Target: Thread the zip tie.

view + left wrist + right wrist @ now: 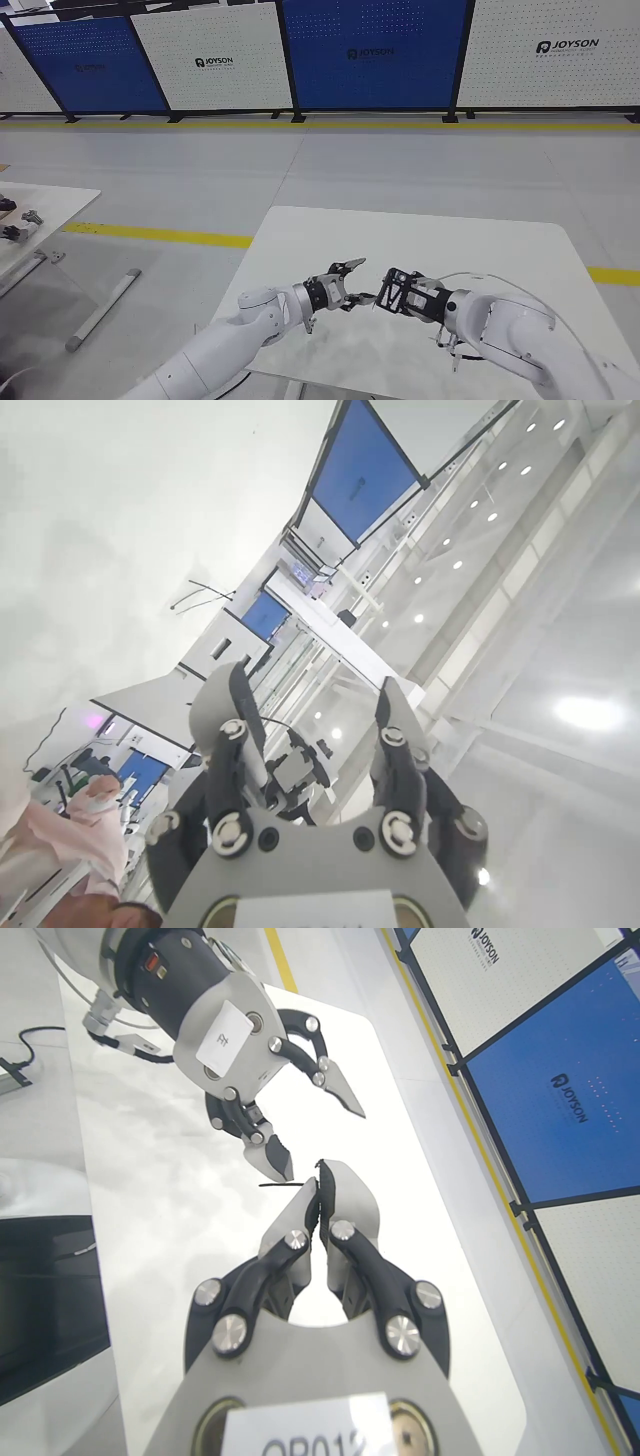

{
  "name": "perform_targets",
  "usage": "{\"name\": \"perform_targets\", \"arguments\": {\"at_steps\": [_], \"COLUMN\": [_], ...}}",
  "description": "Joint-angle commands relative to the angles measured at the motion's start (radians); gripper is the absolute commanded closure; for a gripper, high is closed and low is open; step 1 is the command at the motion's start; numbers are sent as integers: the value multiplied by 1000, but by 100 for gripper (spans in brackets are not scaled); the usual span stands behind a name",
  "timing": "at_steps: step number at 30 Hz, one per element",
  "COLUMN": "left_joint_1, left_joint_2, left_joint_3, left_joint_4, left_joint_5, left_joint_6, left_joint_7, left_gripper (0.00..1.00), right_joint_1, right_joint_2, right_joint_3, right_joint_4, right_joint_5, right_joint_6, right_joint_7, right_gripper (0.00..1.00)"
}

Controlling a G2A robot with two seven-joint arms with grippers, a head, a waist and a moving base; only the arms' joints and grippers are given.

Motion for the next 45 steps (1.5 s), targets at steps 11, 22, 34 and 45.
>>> {"name": "perform_targets", "arguments": {"at_steps": [11,22,34,45], "left_joint_1": [-6,-13,7,9], "left_joint_2": [23,19,22,0], "left_joint_3": [33,74,59,47], "left_joint_4": [23,1,-4,14], "left_joint_5": [-125,-125,-125,-125], "left_joint_6": [47,47,47,-1], "left_joint_7": [-121,-149,-188,-118], "left_gripper": [0,0,0,0], "right_joint_1": [-5,-5,-5,-5], "right_joint_2": [-9,-9,-9,-9], "right_joint_3": [-5,-5,-5,-5], "right_joint_4": [-16,-16,-16,-16], "right_joint_5": [-58,-58,-58,-58], "right_joint_6": [0,0,0,0], "right_joint_7": [18,18,18,18], "right_gripper": [100,100,100,100]}}
